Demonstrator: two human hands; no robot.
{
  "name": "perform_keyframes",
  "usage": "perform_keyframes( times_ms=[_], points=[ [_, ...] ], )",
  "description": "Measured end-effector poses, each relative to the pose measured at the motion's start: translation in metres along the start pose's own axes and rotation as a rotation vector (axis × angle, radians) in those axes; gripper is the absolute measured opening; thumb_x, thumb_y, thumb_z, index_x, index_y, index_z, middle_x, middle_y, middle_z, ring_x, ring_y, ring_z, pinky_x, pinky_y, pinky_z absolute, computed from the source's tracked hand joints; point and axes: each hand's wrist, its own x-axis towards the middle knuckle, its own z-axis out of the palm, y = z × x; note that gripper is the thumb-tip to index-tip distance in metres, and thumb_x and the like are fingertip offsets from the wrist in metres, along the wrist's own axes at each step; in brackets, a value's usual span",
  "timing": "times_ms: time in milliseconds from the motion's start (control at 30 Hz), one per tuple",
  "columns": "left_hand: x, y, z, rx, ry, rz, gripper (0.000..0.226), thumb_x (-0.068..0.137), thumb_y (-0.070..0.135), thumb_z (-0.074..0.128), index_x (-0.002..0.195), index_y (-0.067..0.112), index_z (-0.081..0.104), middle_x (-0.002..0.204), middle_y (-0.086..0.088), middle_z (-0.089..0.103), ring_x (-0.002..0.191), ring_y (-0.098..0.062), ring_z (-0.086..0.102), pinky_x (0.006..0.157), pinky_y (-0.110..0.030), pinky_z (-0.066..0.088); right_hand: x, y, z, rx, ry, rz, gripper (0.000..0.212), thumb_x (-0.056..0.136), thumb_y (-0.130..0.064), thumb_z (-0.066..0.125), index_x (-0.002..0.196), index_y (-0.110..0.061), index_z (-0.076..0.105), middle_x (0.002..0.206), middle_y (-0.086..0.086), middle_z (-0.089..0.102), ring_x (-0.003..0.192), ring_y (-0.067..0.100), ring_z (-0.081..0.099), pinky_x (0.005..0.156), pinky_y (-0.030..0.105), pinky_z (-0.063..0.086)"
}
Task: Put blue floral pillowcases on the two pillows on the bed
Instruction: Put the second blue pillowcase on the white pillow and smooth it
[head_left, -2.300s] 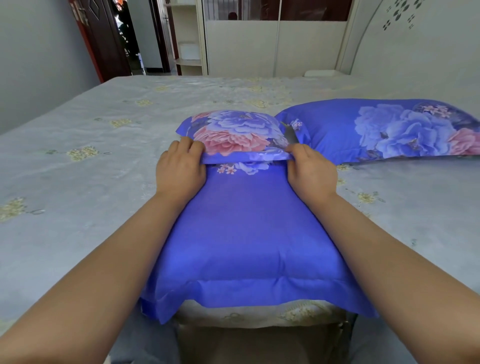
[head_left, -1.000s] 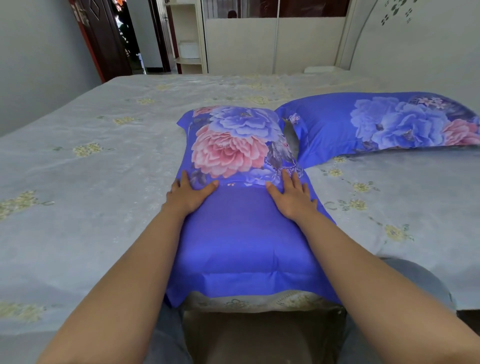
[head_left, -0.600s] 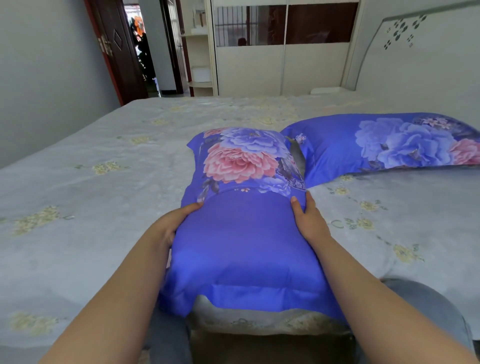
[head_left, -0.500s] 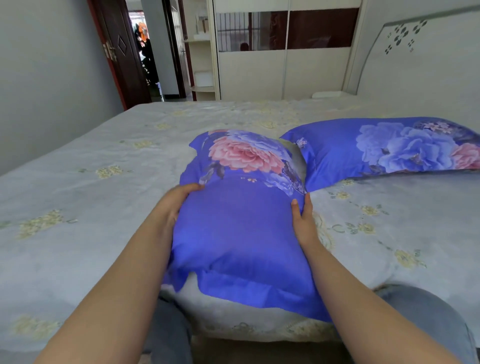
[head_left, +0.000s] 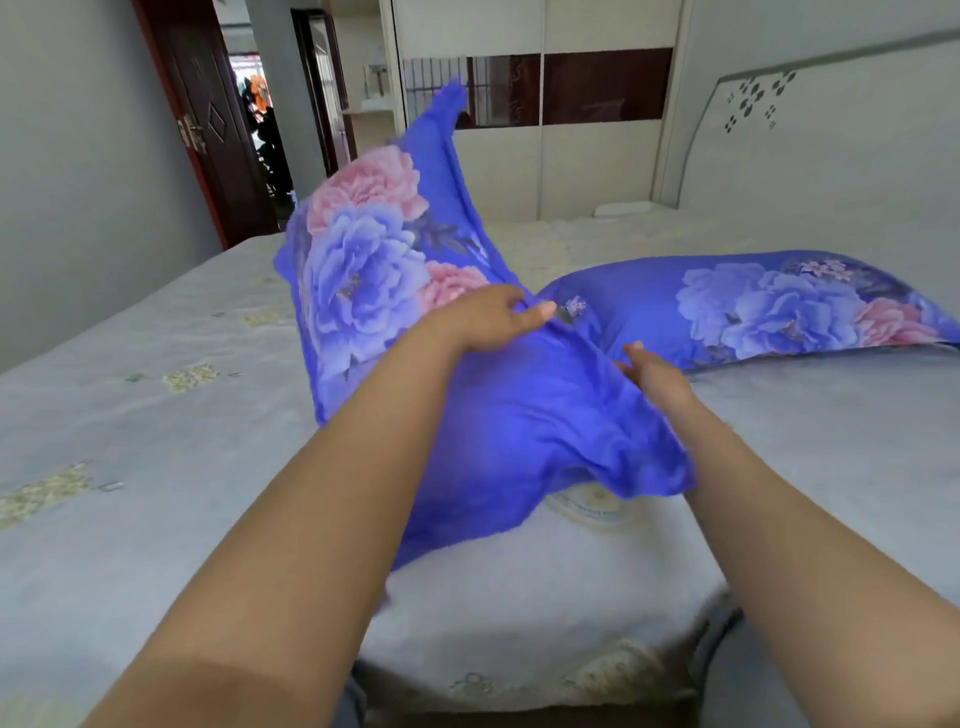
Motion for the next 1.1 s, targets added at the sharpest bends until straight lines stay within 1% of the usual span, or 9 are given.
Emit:
perform_keyframes(
  times_ms=[167, 333, 467, 567, 633, 700, 833, 933, 1100],
  points=[
    [-0.005, -0.066, 0.103, 0.400, -0.164, -0.166, 0.066, 0.095, 0.060, 0.021, 0.151, 0.027, 0.010, 0.159, 0.005, 0.000, 0.147, -0.025, 0.001, 0.117, -0.049, 0.002, 0.018, -0.010, -0.039, -0.141, 0.135, -0.120, 0.034, 0.099, -0.030, 0.043, 0.128, -0.014, 0.052, 0.124, 0.011, 0.061, 0.076, 0.012, 0.053, 0.062, 0.021, 0.037],
    [-0.021, -0.071, 0.114, 0.397, -0.103, -0.072, 0.069, 0.091, 0.065, 0.029, 0.150, 0.033, 0.013, 0.159, 0.010, 0.001, 0.147, -0.020, -0.003, 0.117, -0.049, -0.003, 0.012, -0.004, 0.025, -0.561, -0.104, -0.345, 0.044, 0.093, -0.047, 0.049, 0.133, -0.029, 0.050, 0.136, -0.004, 0.049, 0.119, 0.015, 0.049, 0.095, 0.016, 0.041],
    [-0.046, -0.091, 0.114, 0.341, 0.059, -0.188, 0.098, 0.069, 0.080, 0.049, 0.147, 0.045, 0.001, 0.157, 0.011, -0.015, 0.144, -0.027, -0.018, 0.108, -0.066, -0.007, 0.006, 0.046, 0.048, -1.007, -0.221, -0.102, 0.108, 0.059, -0.090, 0.042, 0.149, -0.038, 0.012, 0.159, -0.003, 0.003, 0.145, 0.028, 0.011, 0.116, 0.046, 0.015],
    [-0.068, -0.117, 0.121, 0.223, 0.098, -0.421, 0.128, 0.051, 0.083, 0.063, 0.143, 0.046, -0.019, 0.152, 0.011, -0.031, 0.141, -0.037, -0.023, 0.105, -0.070, 0.009, 0.007, 0.076, 0.039, -0.671, -0.111, 0.044, 0.125, 0.061, -0.070, 0.072, 0.151, -0.021, 0.001, 0.156, 0.007, 0.018, 0.140, 0.028, 0.029, 0.113, 0.040, 0.028],
    [-0.080, -0.133, 0.126, 0.068, 0.103, -0.508, 0.139, 0.047, 0.075, 0.073, 0.140, 0.047, -0.026, 0.150, 0.010, -0.035, 0.142, -0.041, -0.012, 0.107, -0.063, 0.022, 0.009, 0.075, 0.038, -0.414, -0.092, 0.110, 0.119, 0.054, -0.059, 0.082, 0.146, -0.009, 0.025, 0.140, 0.008, 0.046, 0.123, 0.028, 0.051, 0.104, 0.040, 0.042],
    [-0.086, -0.145, 0.130, -0.037, 0.134, -0.520, 0.143, 0.046, 0.067, 0.080, 0.140, 0.045, -0.026, 0.152, 0.005, -0.031, 0.142, -0.040, 0.013, 0.109, -0.049, 0.029, 0.009, 0.065, 0.040, -0.309, -0.143, 0.105, 0.096, 0.049, -0.053, 0.085, 0.128, -0.010, 0.054, 0.113, 0.007, 0.066, 0.096, 0.027, 0.067, 0.087, 0.044, 0.054],
    [-0.073, -0.150, 0.137, -0.075, 0.353, -0.395, 0.129, 0.057, 0.049, 0.085, 0.150, 0.032, -0.003, 0.151, -0.016, 0.002, 0.129, -0.042, 0.036, 0.106, -0.043, 0.035, -0.013, 0.018, 0.055, -0.226, -0.190, -0.184, 0.037, 0.083, -0.012, 0.069, 0.116, -0.017, 0.054, 0.097, 0.000, 0.062, 0.069, 0.011, 0.057, 0.044, 0.012, 0.045],
    [-0.048, -0.142, 0.135, -0.068, 0.463, -0.253, 0.106, 0.065, 0.040, 0.082, 0.149, 0.026, 0.019, 0.147, -0.013, 0.015, 0.122, -0.044, 0.040, 0.101, -0.046, 0.040, -0.026, 0.005, 0.054, -0.187, -0.136, -0.402, 0.045, 0.085, -0.008, 0.065, 0.127, -0.016, 0.051, 0.108, -0.003, 0.059, 0.087, 0.010, 0.058, 0.065, 0.008, 0.049],
    [-0.022, -0.141, 0.115, 0.181, 0.457, -0.110, 0.087, 0.075, 0.041, 0.074, 0.147, 0.031, 0.026, 0.148, -0.006, 0.020, 0.118, -0.039, 0.038, 0.092, -0.045, 0.044, -0.021, 0.039, 0.024, -0.135, 0.071, -0.354, 0.049, 0.082, -0.018, 0.071, 0.126, -0.013, 0.053, 0.120, 0.001, 0.061, 0.108, 0.020, 0.059, 0.097, 0.035, 0.047]
  ],
)
